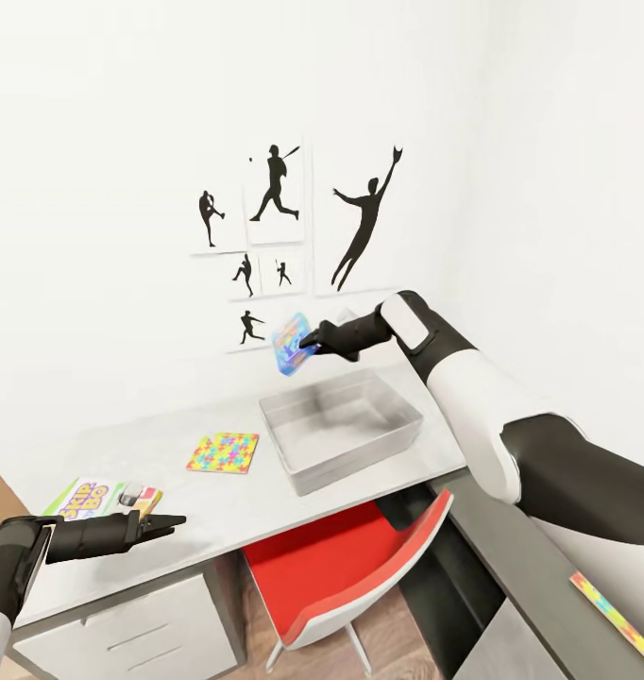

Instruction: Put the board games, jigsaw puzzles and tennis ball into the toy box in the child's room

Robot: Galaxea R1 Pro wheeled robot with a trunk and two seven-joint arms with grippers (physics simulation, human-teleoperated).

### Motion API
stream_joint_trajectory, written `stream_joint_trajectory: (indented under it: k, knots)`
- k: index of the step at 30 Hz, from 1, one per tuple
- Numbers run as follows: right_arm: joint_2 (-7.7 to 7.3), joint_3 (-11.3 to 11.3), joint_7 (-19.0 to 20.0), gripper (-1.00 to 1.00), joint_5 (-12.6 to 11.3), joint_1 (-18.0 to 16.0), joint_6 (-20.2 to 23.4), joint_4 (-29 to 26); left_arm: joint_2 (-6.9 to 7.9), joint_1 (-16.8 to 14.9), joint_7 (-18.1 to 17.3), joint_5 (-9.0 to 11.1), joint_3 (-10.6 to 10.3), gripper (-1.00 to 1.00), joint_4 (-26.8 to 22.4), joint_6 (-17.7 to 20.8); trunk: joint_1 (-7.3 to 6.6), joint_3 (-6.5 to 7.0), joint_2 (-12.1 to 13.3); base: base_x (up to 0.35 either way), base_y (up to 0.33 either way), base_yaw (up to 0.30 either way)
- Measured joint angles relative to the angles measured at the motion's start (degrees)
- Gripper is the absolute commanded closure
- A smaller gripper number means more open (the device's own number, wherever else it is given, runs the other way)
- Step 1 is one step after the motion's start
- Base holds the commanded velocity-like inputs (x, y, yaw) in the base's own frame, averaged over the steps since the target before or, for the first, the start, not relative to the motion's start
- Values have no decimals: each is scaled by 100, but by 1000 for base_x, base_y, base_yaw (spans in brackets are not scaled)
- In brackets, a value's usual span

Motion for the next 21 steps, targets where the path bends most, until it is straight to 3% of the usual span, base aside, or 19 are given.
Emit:
stream_joint_trajectory:
  k: [4, 6, 7, 9, 12, 16, 21]
  knots:
    - [-33, -19, -10, 100, 661, -18, -2, 64, 1, 1, 0, 1, 0, -100, 0, 0, 0, 0, 0, 3, 0, 0]
    - [-168, -16, -2, 100, 865, -20, -4, 102, 1, 1, 0, 1, 0, -100, -1, 0, 0, 0, 1, 0, 0, 0]
    - [-258, -29, 2, 100, 839, -21, -1, 145, 1, 1, 0, 1, 0, -100, -1, 0, 0, 0, 0, 0, 0, 0]
    - [-523, -7, 9, 100, 1098, -21, -8, 341, 1, 1, 0, 1, 0, -100, -2, 1, 1, -1, 1, 0, 0, 0]
    - [-754, -16, 86, 100, 1004, -17, -3, 474, 1, 1, 0, 1, 0, -100, -1, 0, 0, 0, 0, 0, 0, 0]
    - [-849, 95, 609, 100, 983, -7, 3, 501, 1, 0, 0, 1, 0, -100, 0, 0, 0, 0, 0, 0, 0, 0]
    - [-1043, 848, 1420, 100, 1071, 23, 4, 472, 1, 0, 0, 1, 0, -100, 0, 0, 0, 0, 0, 0, 0, 0]
